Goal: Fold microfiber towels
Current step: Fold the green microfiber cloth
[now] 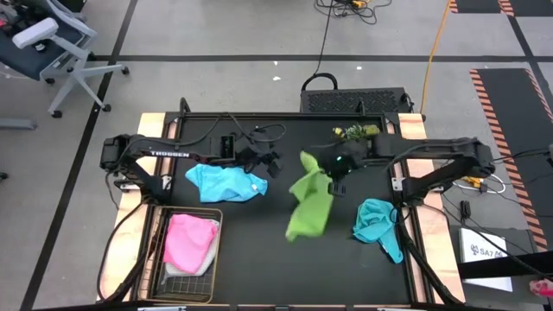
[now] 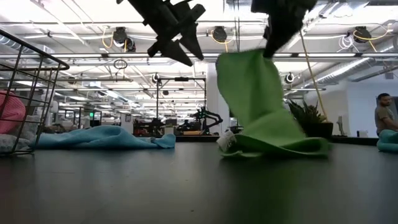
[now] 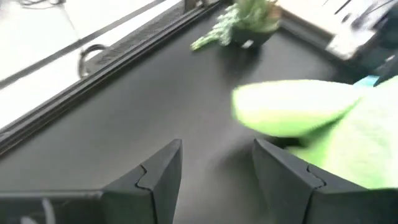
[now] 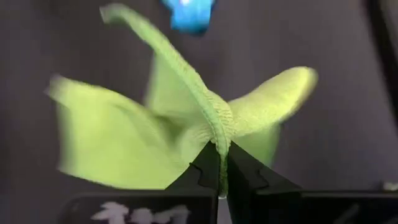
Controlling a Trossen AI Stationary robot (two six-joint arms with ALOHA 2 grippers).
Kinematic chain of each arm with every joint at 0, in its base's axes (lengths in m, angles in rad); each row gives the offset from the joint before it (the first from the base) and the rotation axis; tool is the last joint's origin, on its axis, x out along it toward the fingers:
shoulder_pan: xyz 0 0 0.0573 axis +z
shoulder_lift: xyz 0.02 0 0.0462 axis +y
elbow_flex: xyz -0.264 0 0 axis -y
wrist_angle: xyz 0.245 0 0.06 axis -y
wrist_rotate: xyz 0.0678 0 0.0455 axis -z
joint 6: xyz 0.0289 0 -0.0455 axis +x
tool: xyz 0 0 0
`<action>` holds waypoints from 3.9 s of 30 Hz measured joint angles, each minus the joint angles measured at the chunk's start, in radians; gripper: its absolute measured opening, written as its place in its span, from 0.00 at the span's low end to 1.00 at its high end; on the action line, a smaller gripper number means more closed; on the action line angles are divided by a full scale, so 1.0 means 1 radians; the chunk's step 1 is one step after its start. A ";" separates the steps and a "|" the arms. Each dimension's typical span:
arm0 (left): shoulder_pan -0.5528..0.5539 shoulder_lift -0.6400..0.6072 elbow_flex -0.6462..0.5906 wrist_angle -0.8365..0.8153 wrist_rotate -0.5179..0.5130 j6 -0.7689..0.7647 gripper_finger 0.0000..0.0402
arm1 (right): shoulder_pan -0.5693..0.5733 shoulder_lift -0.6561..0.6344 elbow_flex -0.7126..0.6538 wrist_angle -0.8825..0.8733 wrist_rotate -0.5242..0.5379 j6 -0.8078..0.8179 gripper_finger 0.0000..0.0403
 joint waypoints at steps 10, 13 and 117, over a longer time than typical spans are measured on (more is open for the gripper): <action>0.018 0.000 0.000 0.214 0.211 0.022 0.49 | -0.072 -0.106 0.001 0.118 0.037 -0.045 0.00; 0.013 0.000 0.000 0.240 0.215 0.041 0.49 | -0.096 -0.105 0.001 0.118 0.096 -0.087 0.00; -0.132 -0.047 0.005 0.417 -0.337 0.658 0.49 | -0.201 0.105 0.222 0.514 0.239 -0.012 0.00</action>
